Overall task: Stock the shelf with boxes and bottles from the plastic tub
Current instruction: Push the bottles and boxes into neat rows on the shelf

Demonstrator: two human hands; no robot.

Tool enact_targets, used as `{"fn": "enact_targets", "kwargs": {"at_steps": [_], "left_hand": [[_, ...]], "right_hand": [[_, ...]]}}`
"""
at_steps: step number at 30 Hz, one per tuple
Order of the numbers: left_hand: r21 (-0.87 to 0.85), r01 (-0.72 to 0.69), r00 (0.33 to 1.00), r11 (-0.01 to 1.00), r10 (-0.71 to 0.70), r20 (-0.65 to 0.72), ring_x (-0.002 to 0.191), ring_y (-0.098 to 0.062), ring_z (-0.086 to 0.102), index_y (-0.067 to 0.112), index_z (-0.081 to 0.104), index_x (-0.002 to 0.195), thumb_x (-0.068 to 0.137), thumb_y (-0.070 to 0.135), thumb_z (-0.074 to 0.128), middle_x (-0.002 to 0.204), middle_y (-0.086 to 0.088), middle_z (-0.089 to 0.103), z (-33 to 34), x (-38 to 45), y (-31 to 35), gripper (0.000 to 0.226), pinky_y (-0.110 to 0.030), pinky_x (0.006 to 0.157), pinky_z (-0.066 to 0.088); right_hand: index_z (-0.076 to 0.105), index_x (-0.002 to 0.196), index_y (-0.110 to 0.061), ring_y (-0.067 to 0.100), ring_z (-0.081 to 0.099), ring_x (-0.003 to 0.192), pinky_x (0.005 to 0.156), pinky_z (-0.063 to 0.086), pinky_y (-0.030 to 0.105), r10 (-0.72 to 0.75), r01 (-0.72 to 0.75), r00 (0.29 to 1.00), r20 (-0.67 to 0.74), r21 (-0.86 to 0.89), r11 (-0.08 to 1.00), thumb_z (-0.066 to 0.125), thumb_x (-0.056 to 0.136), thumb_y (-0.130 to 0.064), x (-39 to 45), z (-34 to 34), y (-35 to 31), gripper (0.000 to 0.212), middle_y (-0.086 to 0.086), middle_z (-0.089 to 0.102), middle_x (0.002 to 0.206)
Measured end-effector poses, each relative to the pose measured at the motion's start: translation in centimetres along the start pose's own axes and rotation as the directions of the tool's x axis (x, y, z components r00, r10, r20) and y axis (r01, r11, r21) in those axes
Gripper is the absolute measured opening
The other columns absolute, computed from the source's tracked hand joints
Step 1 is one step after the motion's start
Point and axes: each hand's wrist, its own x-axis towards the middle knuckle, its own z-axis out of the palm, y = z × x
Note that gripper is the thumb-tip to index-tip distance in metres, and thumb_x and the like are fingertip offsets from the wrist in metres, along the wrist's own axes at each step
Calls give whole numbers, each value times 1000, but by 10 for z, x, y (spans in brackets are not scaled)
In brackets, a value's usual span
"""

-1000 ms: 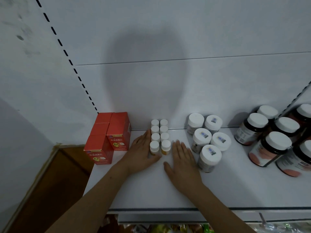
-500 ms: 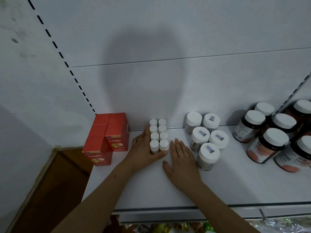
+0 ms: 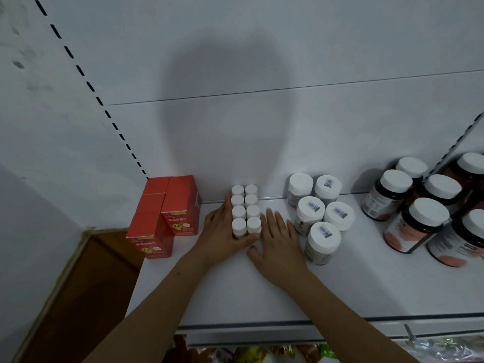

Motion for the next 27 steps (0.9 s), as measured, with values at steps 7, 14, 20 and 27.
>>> {"fn": "enact_targets", "kwargs": {"at_steps": [7,14,20,27], "left_hand": [[15,-1,1000,1000,1,-30,144,-8,26,31,7,157,72,83,52,160,16,21,2,-1,0,109,-35,115,23],[3,-5,998,1000,5,-68,130,-9,45,29,18,151,72,78,59,142,17,40,0,0,1,102,-36,107,37],[75,-96,991,993,103,-90,134,-5,40,34,17,154,74,67,62,148,17,34,3,3,0,98,-39,106,41],[153,-55,998,987,60,-30,151,-10,13,29,3,158,71,80,53,165,9,8,16,4,-17,113,-44,118,25]], "right_hand": [[22,156,-8,23,12,152,121,-1,39,2,-1,1000,-21,29,1000,26,80,-59,0,1,0,92,9,16,164],[20,156,-12,10,17,149,113,7,12,140,-123,990,23,638,760,44,96,-18,-3,-29,-4,65,0,22,162],[34,152,-20,-2,37,122,100,23,11,197,-187,976,91,815,548,40,106,-29,27,-62,-29,47,-15,42,128],[42,128,-35,5,49,107,73,34,0,195,-235,968,156,833,501,43,104,-24,62,-42,-33,26,-10,53,119]]}}
